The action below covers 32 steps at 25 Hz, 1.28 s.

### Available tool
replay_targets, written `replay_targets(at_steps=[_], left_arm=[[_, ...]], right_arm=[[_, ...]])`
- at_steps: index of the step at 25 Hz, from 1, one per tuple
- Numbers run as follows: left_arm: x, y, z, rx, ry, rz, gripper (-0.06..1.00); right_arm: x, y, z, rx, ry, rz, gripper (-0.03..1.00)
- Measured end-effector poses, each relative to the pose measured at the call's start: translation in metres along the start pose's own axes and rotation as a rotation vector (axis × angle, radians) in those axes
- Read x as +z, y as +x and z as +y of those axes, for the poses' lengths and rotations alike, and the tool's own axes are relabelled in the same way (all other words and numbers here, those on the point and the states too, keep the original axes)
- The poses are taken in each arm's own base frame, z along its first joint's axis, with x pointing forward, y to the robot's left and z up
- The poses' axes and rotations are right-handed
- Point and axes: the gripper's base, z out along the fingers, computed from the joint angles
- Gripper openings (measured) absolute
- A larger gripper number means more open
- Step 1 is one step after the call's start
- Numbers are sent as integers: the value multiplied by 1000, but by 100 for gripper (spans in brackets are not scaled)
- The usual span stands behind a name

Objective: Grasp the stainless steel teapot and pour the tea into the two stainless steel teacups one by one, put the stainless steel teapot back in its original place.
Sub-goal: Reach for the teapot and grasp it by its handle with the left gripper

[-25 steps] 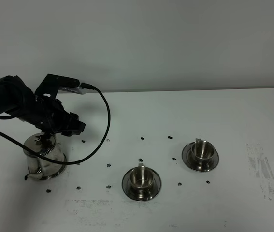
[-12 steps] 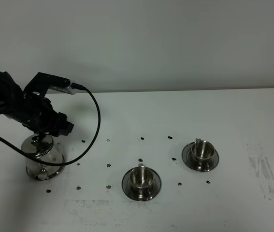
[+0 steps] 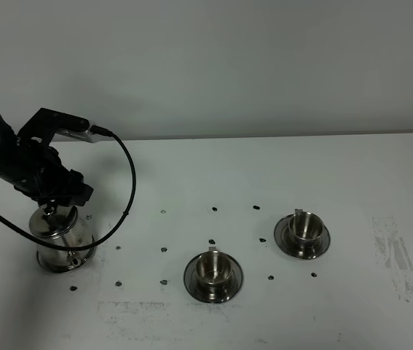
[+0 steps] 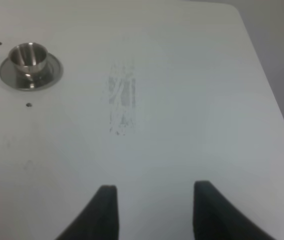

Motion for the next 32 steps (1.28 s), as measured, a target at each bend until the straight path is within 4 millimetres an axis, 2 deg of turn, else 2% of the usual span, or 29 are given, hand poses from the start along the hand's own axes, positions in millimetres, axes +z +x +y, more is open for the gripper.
replay_targets(at_steps=[7,14,18,23,32], left_arm=[[-7,-8,5,-41,-23,-83,54],[-35,7,43,-65,-70,-23,54],[-41,8,53,-83,-93,-45,54],[-30,4,53,-136,-73,-113,54],[0,16,54,-135,-42,-65,54]], right_arm=[[0,0,0,0,0,0,34],[0,0,0,1,0,0,34],[0,0,0,1,0,-1,34],[0,0,0,1,0,0,34],[0,0,0,0,0,0,34]])
